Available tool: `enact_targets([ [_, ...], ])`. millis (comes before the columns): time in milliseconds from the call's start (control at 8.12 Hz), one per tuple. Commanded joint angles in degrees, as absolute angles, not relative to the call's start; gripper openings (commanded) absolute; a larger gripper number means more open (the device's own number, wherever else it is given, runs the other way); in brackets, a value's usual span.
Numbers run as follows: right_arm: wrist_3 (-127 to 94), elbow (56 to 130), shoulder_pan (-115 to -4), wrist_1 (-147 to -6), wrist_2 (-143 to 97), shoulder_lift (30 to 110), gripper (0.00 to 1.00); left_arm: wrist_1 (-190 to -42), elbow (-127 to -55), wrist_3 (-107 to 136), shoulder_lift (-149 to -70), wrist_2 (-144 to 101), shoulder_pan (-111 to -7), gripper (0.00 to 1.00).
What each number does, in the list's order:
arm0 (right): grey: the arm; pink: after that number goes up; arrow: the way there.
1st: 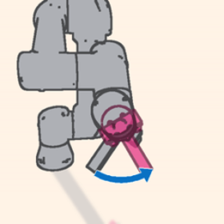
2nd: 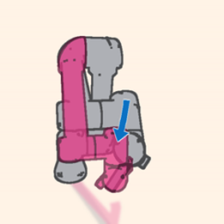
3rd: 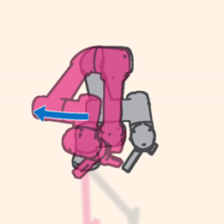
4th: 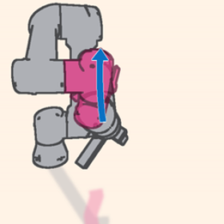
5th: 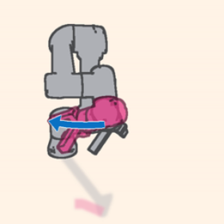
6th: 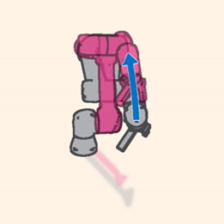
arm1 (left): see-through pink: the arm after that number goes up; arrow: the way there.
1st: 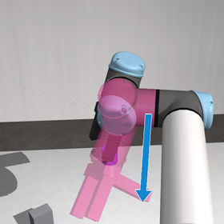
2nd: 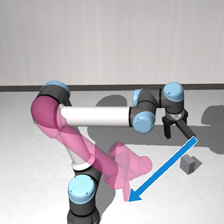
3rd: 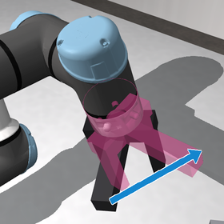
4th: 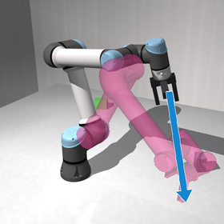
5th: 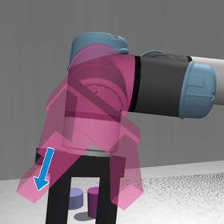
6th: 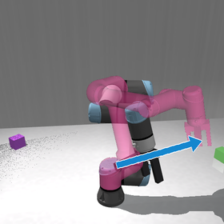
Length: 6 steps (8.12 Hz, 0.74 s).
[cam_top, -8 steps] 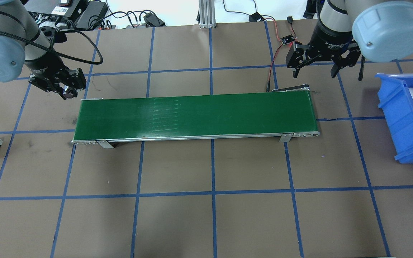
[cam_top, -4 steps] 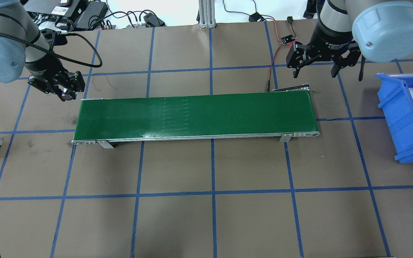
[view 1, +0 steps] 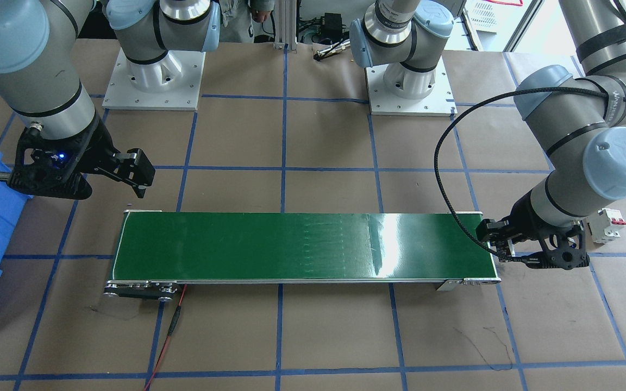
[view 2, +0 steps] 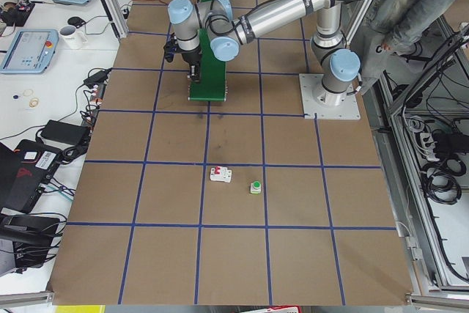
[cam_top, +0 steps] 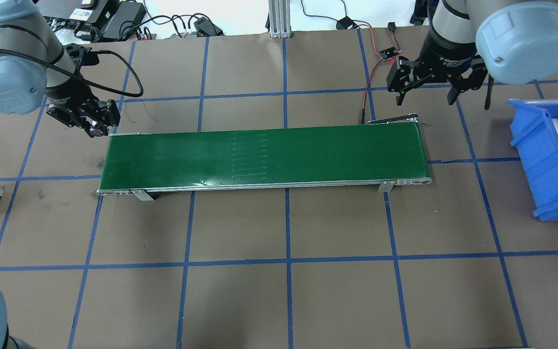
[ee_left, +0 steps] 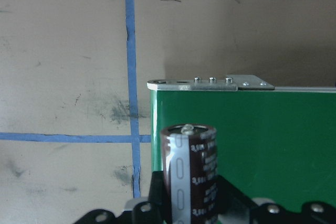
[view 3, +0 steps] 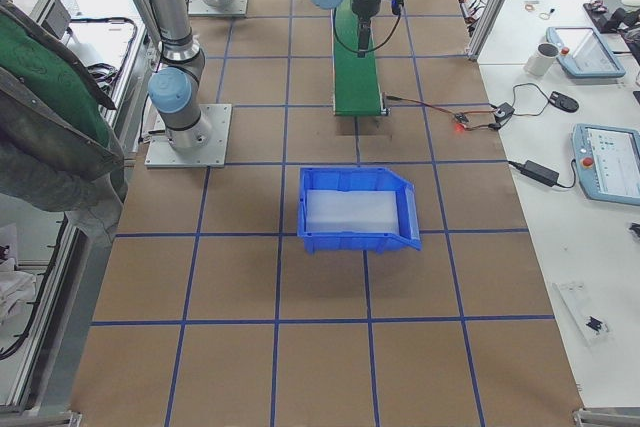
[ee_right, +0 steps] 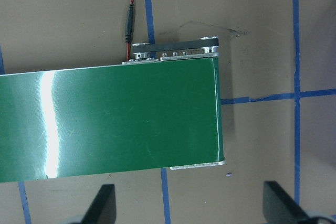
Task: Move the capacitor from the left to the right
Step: 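Lower the held capacitor onto the green belt and open the left gripper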
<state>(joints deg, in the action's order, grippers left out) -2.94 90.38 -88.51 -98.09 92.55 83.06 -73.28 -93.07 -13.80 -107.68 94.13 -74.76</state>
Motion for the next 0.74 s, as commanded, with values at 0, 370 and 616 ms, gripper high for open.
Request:
enact_targets([
  [0, -2.99, 90.35, -88.51, -98.09, 92.55, 82.97, 1.00, -71.89, -93.51, -15.54, -108.80, 93.78, -74.79, 0.32],
  [370, -2.99, 90.35, -88.51, -98.09, 92.55, 82.97, 1.00, -72.07, -94.48, -15.65, -112.32, 94.13, -75.41, 0.32],
  [616, -2.99, 90.35, -88.51, -98.09, 92.55, 83.06, 1.00, -72.07, -94.92, -15.82, -110.76, 94.39, -75.76, 0.32],
])
